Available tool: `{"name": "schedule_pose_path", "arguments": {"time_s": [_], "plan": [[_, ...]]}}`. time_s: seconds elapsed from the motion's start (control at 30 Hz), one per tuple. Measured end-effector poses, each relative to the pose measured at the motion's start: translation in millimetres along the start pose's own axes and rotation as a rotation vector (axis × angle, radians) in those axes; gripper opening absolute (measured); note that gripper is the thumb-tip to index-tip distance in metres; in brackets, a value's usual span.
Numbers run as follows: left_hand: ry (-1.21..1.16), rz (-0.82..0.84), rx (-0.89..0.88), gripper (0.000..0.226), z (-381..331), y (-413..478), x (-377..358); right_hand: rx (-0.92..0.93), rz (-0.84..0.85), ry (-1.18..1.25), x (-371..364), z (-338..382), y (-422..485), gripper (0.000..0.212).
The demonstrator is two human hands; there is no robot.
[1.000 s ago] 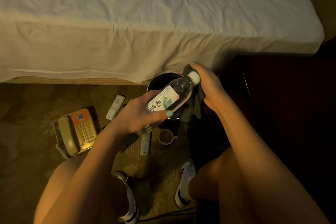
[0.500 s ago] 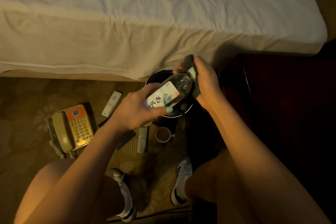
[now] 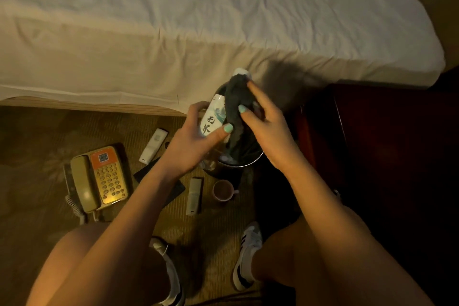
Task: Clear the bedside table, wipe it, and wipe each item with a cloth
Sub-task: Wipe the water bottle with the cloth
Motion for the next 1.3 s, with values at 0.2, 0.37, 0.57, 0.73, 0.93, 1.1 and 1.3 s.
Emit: {"name": "schedule_pose_path", "arguments": {"time_s": [0.2,0.37,0.57,0.73,0.93,1.1,1.3], "plan": [[0.036,0.088,-0.031,0.077,-3.4,-4.2,-12.9,0.082,-0.473,-0.033,18.1,7.1,1.6,0.035],[0.172,0.106,-0.102,0.073,-5.6,-8.8,-21.8,-0.174,-0.355,0.144,4.9,-29.0,2.1,0.053],[0.204,0.077,-0.123,0.075,-7.6,-7.4,-22.8,-0.421,-0.284,0.432,6.1,-32.4,11.9,0.035],[0.102,0.125,-0.128,0.061,-20.0,-8.4,-29.9,-0.327,-0.257,0.542,13.8,-16.2,18.5,0.015],[-0.121,0.148,-0.139,0.045,-30.7,-3.1,-34.7,-0.255,-0.244,0.668,27.1,-6.7,28.1,0.009],[-0.110,0.101,-0.103,0.050,-18.8,2.2,-45.4,-0.196,-0.444,0.599,44.0,-10.6,31.3,0.019],[0.078,-0.150,-0.151,0.045,-26.3,-5.3,-37.4,-0.084,-0.627,0.518,39.8,-21.6,11.9,0.060]]}}
Point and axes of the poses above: each hand's wrist, its own y-axis towards the middle knuckle, its own x-axis out of the back of the hand, z = x × y, the point moved 7 cm from there along y, towards the middle knuckle, and after that the axes turned 11 degrees about y, right-handed, at the moved point
